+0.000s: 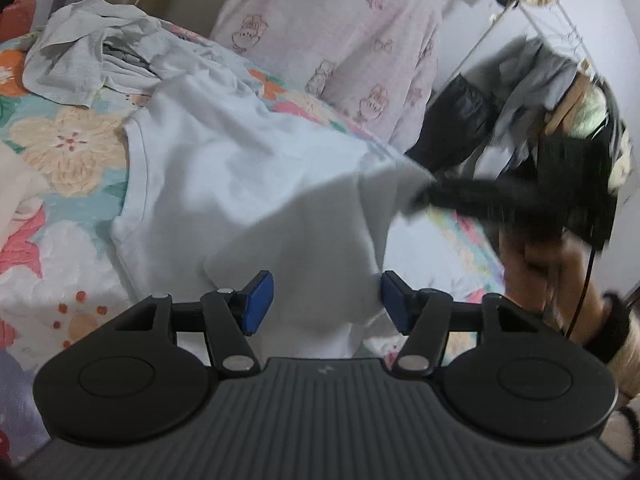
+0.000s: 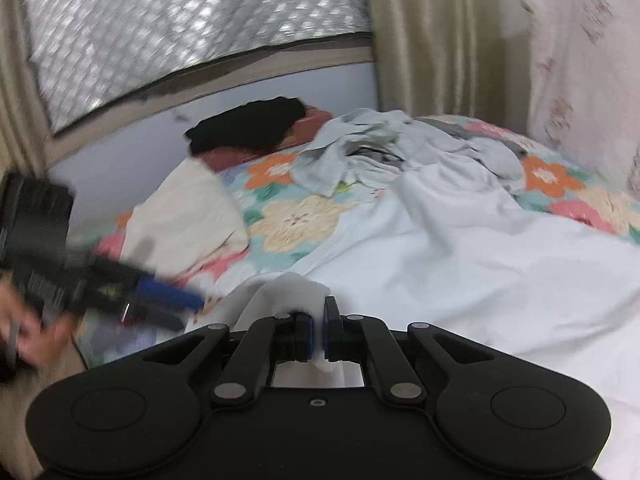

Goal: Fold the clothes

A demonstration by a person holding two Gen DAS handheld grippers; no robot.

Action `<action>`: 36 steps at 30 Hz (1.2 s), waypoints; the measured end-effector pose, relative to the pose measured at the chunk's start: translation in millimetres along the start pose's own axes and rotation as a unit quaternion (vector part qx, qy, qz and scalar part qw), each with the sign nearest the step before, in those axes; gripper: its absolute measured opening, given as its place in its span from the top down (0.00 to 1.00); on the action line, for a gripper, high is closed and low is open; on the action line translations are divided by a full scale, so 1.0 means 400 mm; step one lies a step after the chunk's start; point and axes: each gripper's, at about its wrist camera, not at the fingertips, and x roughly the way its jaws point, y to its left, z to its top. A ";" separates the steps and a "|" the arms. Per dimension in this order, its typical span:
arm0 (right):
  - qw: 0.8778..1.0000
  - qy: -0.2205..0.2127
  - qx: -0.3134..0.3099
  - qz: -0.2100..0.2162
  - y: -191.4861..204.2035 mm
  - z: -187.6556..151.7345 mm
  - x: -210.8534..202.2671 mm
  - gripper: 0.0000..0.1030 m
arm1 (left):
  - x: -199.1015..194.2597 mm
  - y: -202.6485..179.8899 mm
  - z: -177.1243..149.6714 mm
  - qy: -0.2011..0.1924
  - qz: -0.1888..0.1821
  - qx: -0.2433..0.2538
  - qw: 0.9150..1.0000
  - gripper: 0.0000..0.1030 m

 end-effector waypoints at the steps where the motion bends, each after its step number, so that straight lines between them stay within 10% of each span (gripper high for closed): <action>1: 1.000 -0.002 0.008 -0.007 -0.011 0.016 0.012 0.94 | 0.012 0.000 0.002 0.005 0.008 0.002 1.000 0.42; 8: 0.992 0.035 0.047 -0.110 -0.102 0.046 0.140 0.86 | 0.080 0.007 -0.029 0.055 0.066 0.015 0.996 0.41; 19: 0.982 0.050 0.177 -0.034 -0.188 -0.235 0.024 0.67 | 0.175 -0.090 -0.108 0.139 0.127 0.169 0.967 0.39; 21: 0.986 0.052 0.161 -0.005 -0.174 -0.262 0.014 0.60 | 0.192 -0.072 -0.100 0.139 0.131 0.159 0.969 0.54; 22: 0.987 0.054 0.150 0.008 -0.165 -0.272 0.012 0.54 | 0.200 -0.059 -0.096 0.148 0.128 0.145 0.970 0.94; 23: 0.988 0.057 0.140 0.022 -0.155 -0.280 0.015 0.52 | 0.202 -0.037 -0.090 0.160 0.113 0.111 0.974 0.97; 35: 0.995 0.070 0.049 0.044 -0.102 -0.303 0.110 0.47 | 0.056 -0.053 -0.049 0.059 0.076 0.040 0.995 0.98; 36: 0.995 0.066 0.055 0.054 -0.107 -0.302 0.102 0.58 | 0.058 -0.064 -0.053 0.060 0.081 0.046 0.994 0.98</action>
